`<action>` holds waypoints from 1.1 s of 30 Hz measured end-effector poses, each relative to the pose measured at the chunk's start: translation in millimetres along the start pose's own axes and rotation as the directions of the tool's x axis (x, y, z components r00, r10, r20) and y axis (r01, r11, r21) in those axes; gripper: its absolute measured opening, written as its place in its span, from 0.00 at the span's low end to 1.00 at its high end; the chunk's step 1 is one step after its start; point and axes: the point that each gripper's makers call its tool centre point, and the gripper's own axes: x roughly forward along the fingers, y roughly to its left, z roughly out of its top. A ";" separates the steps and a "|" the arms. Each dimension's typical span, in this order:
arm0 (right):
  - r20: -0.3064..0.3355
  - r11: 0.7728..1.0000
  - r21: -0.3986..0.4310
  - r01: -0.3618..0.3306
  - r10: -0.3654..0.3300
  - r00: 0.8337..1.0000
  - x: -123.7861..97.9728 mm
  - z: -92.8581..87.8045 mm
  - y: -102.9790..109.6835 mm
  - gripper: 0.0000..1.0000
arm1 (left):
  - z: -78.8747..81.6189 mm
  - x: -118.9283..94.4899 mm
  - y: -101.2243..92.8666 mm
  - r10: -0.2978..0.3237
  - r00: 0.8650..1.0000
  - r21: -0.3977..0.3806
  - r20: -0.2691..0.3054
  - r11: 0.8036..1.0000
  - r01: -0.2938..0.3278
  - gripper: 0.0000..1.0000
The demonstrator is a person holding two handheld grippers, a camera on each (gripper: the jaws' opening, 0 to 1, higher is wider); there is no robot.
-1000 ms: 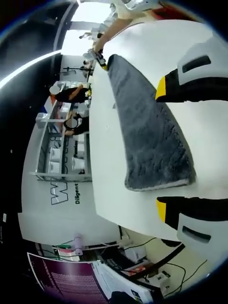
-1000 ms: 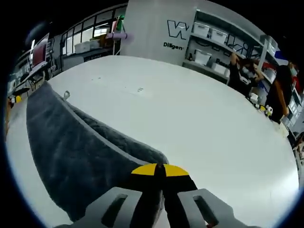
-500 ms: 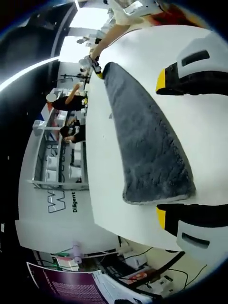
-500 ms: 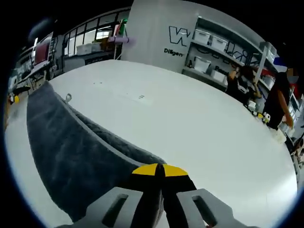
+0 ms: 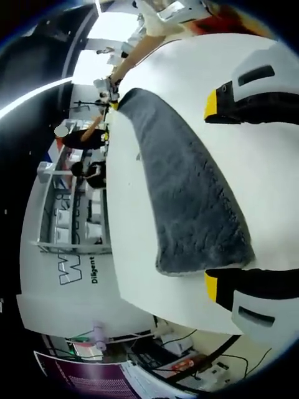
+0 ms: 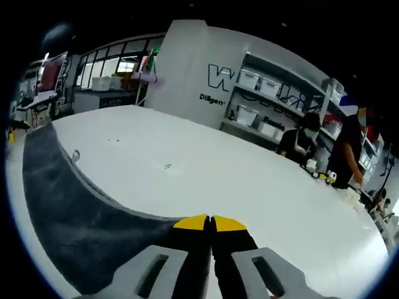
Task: Fold the towel on the table until its edges align and the towel forms a compact rectangular stack.
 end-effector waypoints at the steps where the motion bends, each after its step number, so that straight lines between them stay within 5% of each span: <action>1: -0.020 1.000 -0.017 0.007 -0.007 1.000 2.6 -3.9 -0.1 0.00 | -0.3 0.1 -0.1 -0.001 1.000 0.000 -0.002 1.000 0.001 0.94; 16: -0.199 0.990 -0.143 0.019 -0.047 0.979 41.9 -73.4 1.7 0.00 | -4.4 1.7 -1.1 -0.004 1.000 0.008 -0.023 1.000 0.004 0.92; 18: -0.190 0.989 -0.144 0.030 -0.058 0.980 40.3 -71.3 -1.4 0.03 | -4.9 2.1 -1.9 -0.005 1.000 0.008 -0.025 1.000 0.005 0.92; 22: -0.164 0.982 -0.171 0.074 -0.102 0.981 29.8 -58.6 -13.6 0.27 | -5.5 2.7 -2.1 -0.005 1.000 0.009 -0.029 1.000 0.005 0.92; 24: -0.131 0.984 -0.166 0.067 -0.089 0.987 25.9 -48.0 -11.6 0.27 | -5.9 2.8 -1.7 -0.005 0.999 0.009 -0.032 1.000 0.005 0.92; 28: -0.070 0.987 -0.157 -0.015 0.004 0.998 17.1 -21.5 12.6 0.27 | -5.9 3.3 -2.1 -0.007 0.999 0.013 -0.034 1.000 0.007 0.91; 33: -0.078 0.961 -0.140 -0.237 0.227 0.971 16.3 -7.9 74.4 0.27 | -5.2 3.6 -4.4 -0.023 0.999 0.000 -0.031 1.000 0.023 0.91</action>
